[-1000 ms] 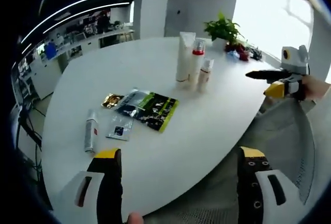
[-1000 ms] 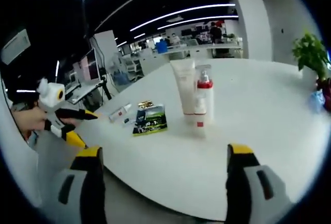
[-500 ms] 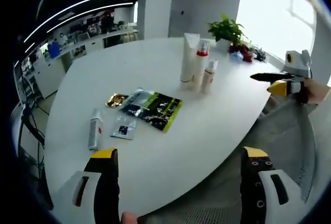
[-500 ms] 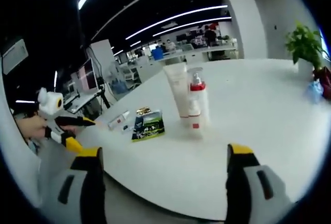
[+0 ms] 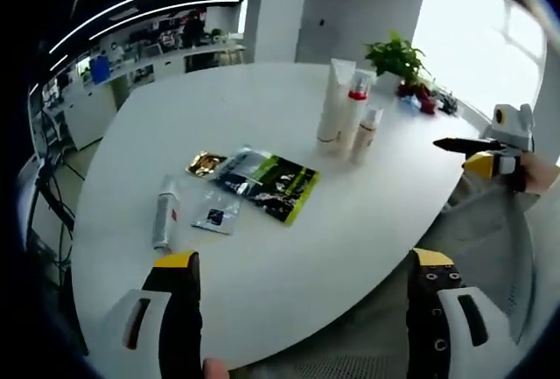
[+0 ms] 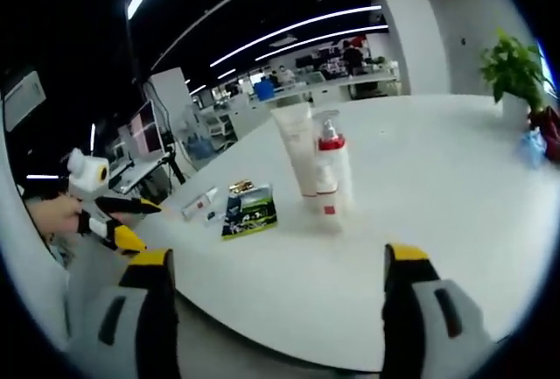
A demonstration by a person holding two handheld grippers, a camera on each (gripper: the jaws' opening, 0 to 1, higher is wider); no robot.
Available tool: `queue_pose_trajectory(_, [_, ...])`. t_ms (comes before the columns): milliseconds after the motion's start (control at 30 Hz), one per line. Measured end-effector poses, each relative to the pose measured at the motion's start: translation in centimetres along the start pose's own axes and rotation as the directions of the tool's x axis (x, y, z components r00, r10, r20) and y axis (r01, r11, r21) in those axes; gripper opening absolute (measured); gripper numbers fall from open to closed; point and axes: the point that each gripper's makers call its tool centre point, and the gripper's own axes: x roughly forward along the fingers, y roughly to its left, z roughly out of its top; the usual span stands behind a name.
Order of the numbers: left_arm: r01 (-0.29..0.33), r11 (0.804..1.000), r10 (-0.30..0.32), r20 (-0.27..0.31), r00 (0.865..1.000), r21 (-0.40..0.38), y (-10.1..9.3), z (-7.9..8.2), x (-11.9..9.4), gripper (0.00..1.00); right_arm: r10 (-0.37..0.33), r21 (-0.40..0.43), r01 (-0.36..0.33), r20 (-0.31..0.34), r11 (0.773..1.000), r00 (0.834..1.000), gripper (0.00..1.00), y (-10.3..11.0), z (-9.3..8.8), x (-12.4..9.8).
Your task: Arrange the skincare products in the storage area until every visible bottle or jar stands upright without overlapping.
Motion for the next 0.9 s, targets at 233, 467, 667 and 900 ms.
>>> queue_pose_trajectory(233, [-0.04, 0.999, 0.04, -0.006, 0.999, -0.002, 2.2, 1.0, 0.7, 0.97, -0.007, 0.019, 0.007, 0.0, 1.0, 1.0, 0.99, -0.2, 0.0, 0.0])
queue_pose_trajectory(467, [-0.061, 0.998, 0.06, -0.055, 0.997, -0.012, 4.3, 0.7, 2.1, 0.97, -0.044, 0.032, 0.044, 0.005, 0.999, 0.999, 0.99, -1.0, 0.1, 0.0])
queue_pose_trajectory(667, [-0.091, 0.996, 0.092, -0.131, 0.987, 0.011, 7.0, 0.2, 3.4, 0.97, -0.055, 0.048, 0.055, 0.009, 0.997, 0.998, 0.99, -1.2, 0.1, -0.1])
queue_pose_trajectory(900, [-0.108, 0.994, 0.107, -0.181, 0.978, 0.007, 9.4, 0.4, 4.3, 0.96, -0.058, 0.072, 0.056, 0.024, 0.996, 0.998, 1.0, -1.4, 0.3, -0.2])
